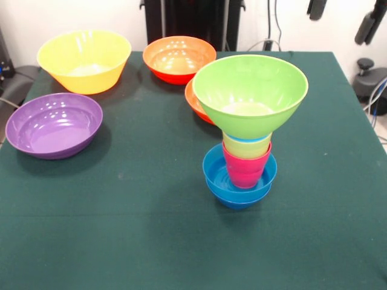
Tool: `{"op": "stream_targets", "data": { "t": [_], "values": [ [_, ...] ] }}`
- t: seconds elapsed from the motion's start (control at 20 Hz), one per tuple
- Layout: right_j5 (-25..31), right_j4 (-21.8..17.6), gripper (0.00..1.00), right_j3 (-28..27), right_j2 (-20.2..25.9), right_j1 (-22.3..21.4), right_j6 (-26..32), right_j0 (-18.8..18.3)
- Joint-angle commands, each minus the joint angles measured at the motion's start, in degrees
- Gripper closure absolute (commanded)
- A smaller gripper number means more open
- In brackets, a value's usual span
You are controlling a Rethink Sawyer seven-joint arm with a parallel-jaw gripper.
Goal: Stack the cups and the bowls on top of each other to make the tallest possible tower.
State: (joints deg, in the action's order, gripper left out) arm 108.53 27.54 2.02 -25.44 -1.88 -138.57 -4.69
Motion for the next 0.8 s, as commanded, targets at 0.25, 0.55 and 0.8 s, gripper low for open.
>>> {"op": "stream_targets", "data": {
  "t": [0.25,0.55,0.8],
  "values": [
    [-6.39,18.4,0.0,-2.02,-23.19,6.82,21.03,-5.63],
    [-9.4,30.69,0.0,-3.12,-37.68,8.75,26.59,-9.25],
    [-11.04,38.87,0.0,-3.26,-46.46,9.5,31.22,-12.03]
  ]
}}
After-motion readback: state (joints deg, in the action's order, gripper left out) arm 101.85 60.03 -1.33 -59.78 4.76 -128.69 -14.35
